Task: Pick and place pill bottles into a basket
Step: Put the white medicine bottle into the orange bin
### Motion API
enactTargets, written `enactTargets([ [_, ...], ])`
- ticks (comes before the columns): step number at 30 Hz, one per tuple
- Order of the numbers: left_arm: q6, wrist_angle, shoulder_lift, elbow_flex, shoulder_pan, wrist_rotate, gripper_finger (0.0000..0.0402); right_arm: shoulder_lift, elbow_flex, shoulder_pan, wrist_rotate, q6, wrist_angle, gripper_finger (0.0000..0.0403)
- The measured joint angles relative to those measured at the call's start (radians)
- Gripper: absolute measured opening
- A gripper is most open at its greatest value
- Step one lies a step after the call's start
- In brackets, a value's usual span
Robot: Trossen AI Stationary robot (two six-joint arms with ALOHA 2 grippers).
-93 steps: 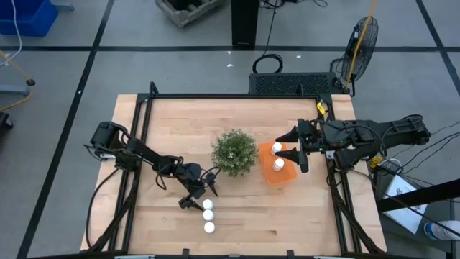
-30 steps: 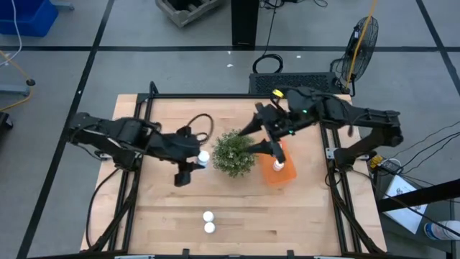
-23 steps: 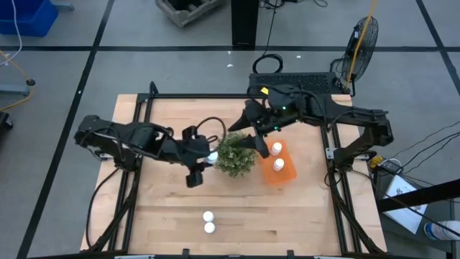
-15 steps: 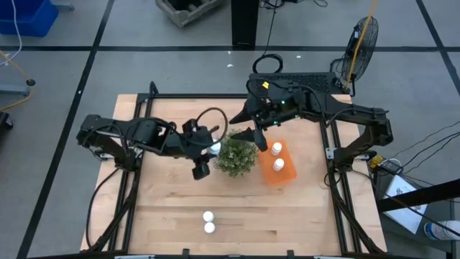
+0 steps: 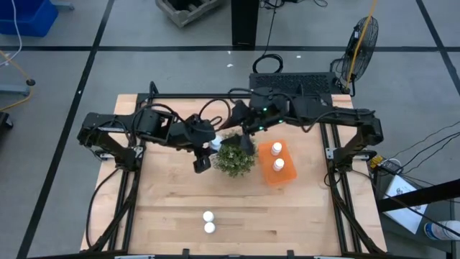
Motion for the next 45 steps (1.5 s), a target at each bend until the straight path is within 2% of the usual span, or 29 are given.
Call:
enactTargets([
  [13, -0.002, -0.007, 0.0, -0.001, -0.006, 0.009, 0.0168, 0.041, 0.0, 0.014, -0.027, 0.0, 0.052, 0.0253],
  [19, -0.066, -0.006, 0.0, -0.001, 0.016, 0.006, 0.0168, 0.041, 0.0, 0.014, -0.021, 0.017, 0.061, 0.0253],
  [25, -0.102, -0.002, -0.002, 0.0, 0.051, 0.058, 0.0168, 0.043, 0.0, 0.019, -0.027, 0.024, 0.056, 0.0253],
  [37, -0.066, 0.006, -0.002, 0.0, 0.051, 0.076, 0.0168, 0.042, 0.0, 0.022, -0.028, 0.03, 0.058, 0.0251],
  [41, -0.055, 0.006, -0.002, 0.0, 0.051, 0.078, 0.0168, 0.042, 0.0, 0.022, -0.028, 0.026, 0.056, 0.0217],
  [45, -0.045, 0.006, -0.001, 0.0, 0.051, 0.088, 0.0168, 0.042, 0.0, 0.022, -0.027, 0.012, 0.051, 0.015],
])
